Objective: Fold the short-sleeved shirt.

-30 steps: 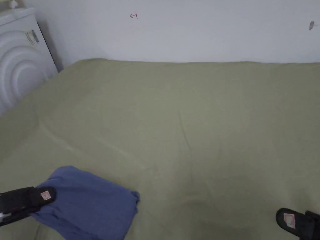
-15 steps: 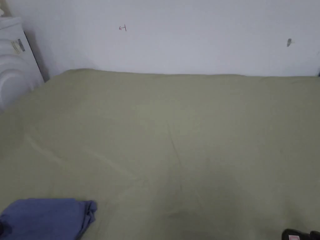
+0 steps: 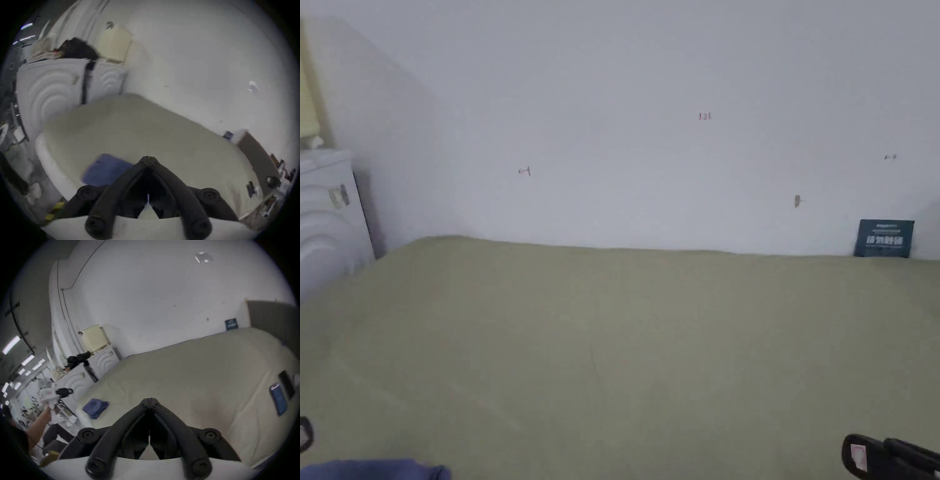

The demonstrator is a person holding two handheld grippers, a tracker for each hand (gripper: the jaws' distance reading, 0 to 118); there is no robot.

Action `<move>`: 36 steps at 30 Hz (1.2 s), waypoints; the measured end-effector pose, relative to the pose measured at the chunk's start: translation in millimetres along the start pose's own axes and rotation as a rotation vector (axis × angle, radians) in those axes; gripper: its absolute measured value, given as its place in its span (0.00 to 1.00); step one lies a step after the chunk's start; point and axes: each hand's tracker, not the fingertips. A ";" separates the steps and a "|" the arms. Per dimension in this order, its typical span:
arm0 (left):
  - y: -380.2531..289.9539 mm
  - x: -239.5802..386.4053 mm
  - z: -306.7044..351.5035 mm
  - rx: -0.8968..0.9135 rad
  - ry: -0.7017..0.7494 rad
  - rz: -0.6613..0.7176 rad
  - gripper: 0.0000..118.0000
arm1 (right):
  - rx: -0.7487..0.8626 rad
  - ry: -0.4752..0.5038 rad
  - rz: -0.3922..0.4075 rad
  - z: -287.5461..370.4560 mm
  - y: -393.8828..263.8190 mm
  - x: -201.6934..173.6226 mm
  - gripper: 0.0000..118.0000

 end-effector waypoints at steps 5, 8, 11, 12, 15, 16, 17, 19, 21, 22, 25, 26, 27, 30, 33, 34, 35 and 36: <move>-30.7 105.7 -4.9 -0.045 -0.197 -0.080 0.01 | 0.074 -0.152 0.096 16.6 10.8 -13.7 0.00; -37.3 163.6 5.9 0.045 -0.265 -0.180 0.01 | 0.150 -0.312 0.178 22.9 29.7 -29.3 0.00; -38.4 215.5 13.0 0.173 -0.167 -0.347 0.01 | 0.283 -0.443 0.305 28.8 42.5 -51.4 0.00; -39.9 225.6 13.7 0.203 -0.147 -0.378 0.01 | 0.324 -0.495 0.355 29.4 43.7 -58.7 0.00; -46.2 256.0 12.7 0.204 -0.139 -0.368 0.01 | 0.382 -0.516 0.416 23.5 41.4 -70.0 0.00; -48.0 259.7 10.3 0.196 -0.137 -0.372 0.01 | 0.387 -0.519 0.419 20.2 39.1 -71.2 0.00; -49.1 266.2 11.4 0.189 -0.138 -0.379 0.03 | 0.383 -0.528 0.427 15.9 36.4 -71.4 0.00; -54.3 270.7 9.0 0.180 -0.129 -0.396 0.21 | 0.373 -0.542 0.426 8.5 32.8 -69.2 0.00; -58.4 272.3 12.6 0.195 -0.135 -0.414 0.63 | 0.353 -0.554 0.410 2.5 29.3 -64.4 0.26; -59.3 273.9 12.3 0.204 -0.121 -0.420 0.91 | 0.332 -0.554 0.400 0.5 28.5 -62.6 0.66; -61.9 273.1 15.5 0.240 -0.116 -0.413 0.99 | 0.279 -0.552 0.379 -5.8 23.6 -57.0 0.99; -60.4 274.3 15.5 0.233 -0.114 -0.407 0.99 | 0.298 -0.550 0.383 -3.1 23.8 -58.4 0.99; -60.5 275.8 15.1 0.231 -0.090 -0.398 0.99 | 0.313 -0.564 0.381 -2.8 22.5 -57.4 0.99; -61.7 272.6 12.4 0.229 -0.074 -0.375 0.99 | 0.308 -0.569 0.380 -1.0 20.5 -58.5 0.99; -63.6 269.2 12.5 0.226 -0.088 -0.351 0.99 | 0.312 -0.566 0.371 -0.1 22.7 -57.8 0.99; -64.3 269.1 12.8 0.228 -0.090 -0.350 0.99 | 0.317 -0.566 0.365 2.9 21.6 -58.5 0.99; -64.9 269.9 13.2 0.231 -0.090 -0.351 0.99 | 0.321 -0.564 0.361 3.8 21.8 -58.5 0.99; -64.9 271.3 13.8 0.233 -0.089 -0.350 0.99 | 0.320 -0.565 0.356 3.8 23.4 -58.6 0.99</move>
